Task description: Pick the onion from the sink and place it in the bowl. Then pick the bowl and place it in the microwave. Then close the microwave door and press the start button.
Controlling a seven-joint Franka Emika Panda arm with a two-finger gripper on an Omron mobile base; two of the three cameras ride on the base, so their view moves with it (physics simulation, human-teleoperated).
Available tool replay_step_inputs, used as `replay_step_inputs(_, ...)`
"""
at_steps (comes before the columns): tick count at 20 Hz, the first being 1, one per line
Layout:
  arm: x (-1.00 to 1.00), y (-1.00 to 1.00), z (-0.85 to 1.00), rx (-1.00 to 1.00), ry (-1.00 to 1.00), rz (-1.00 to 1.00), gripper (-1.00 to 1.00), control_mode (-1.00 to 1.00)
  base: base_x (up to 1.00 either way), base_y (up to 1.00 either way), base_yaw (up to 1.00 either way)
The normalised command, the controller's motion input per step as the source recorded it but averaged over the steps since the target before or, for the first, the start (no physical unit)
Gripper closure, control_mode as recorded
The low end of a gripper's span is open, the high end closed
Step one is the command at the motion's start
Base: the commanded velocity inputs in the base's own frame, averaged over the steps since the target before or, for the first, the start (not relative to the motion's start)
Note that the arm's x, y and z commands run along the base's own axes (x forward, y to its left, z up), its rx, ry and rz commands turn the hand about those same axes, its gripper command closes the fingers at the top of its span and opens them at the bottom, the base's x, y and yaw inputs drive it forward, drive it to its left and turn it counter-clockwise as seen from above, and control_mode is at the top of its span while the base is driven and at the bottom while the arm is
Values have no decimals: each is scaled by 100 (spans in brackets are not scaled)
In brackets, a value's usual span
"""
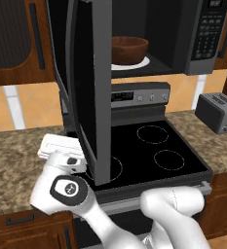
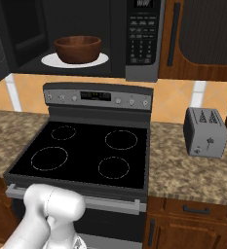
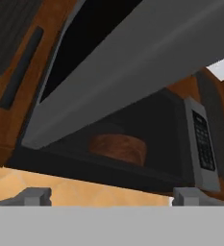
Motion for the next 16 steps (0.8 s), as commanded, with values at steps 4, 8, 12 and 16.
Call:
replay_step_inputs(4,-49,64,0,2,-15,-2,-100,-100,0,0,0)
replay_step_inputs(8,-72,14,4,11,-27,0,-100,-100,0,0,0)
replay_step_inputs(12,-40,-1,41,26,-14,-2,-100,-100,0,0,0)
replay_step_inputs(16,-13,-13,66,28,-4,-5,-100,-100,0,0,0)
